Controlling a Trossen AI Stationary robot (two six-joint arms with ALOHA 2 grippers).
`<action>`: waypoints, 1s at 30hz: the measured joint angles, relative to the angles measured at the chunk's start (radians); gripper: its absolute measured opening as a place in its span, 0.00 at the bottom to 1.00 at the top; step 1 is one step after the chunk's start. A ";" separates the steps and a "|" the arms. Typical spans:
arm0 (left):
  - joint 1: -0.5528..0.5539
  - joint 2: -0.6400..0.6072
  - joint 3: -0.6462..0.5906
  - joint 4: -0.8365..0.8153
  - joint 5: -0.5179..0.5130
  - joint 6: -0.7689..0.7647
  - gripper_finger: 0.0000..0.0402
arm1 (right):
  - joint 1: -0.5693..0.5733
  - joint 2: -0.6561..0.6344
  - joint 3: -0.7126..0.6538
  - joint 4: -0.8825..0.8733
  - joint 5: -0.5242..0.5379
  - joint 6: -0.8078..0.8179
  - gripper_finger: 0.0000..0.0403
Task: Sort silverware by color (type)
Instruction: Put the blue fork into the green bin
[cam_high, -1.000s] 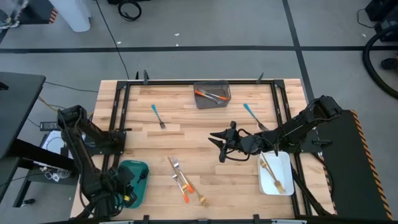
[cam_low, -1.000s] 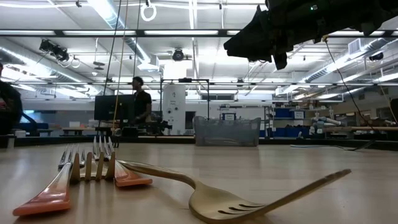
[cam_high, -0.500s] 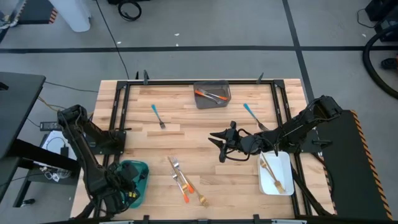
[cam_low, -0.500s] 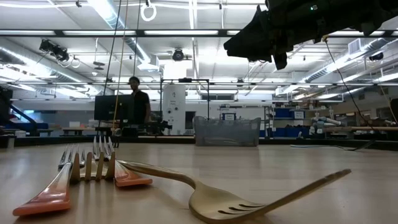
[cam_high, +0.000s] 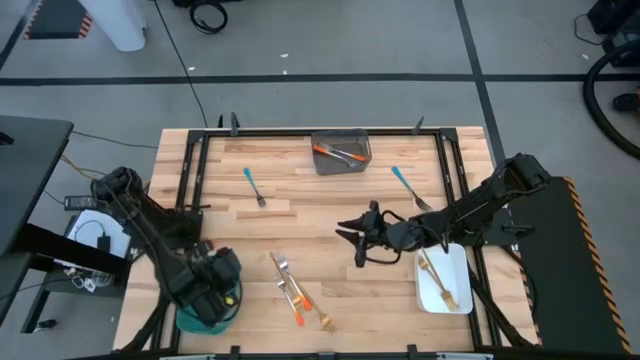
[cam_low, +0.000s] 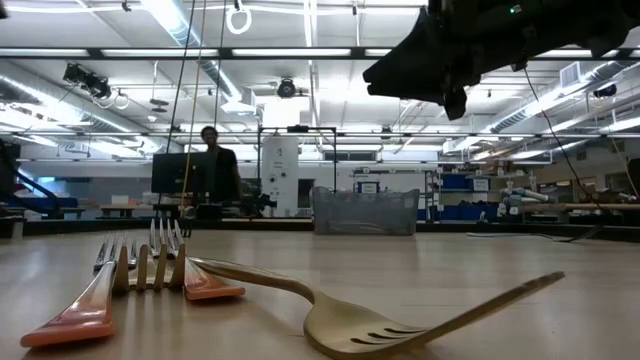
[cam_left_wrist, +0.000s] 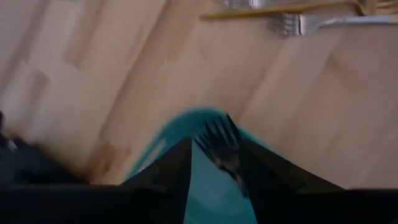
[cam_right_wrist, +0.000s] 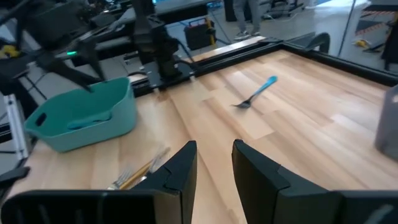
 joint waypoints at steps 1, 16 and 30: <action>0.014 0.000 0.000 -0.001 -0.011 0.034 0.36 | 0.006 0.000 0.000 0.000 0.001 0.001 0.27; 0.206 0.000 0.000 -0.005 -0.140 0.675 0.36 | 0.053 0.000 0.000 -0.033 0.004 0.042 0.27; 0.453 0.000 -0.095 -0.001 -0.151 1.061 0.36 | 0.082 0.000 0.000 -0.051 0.012 0.097 0.27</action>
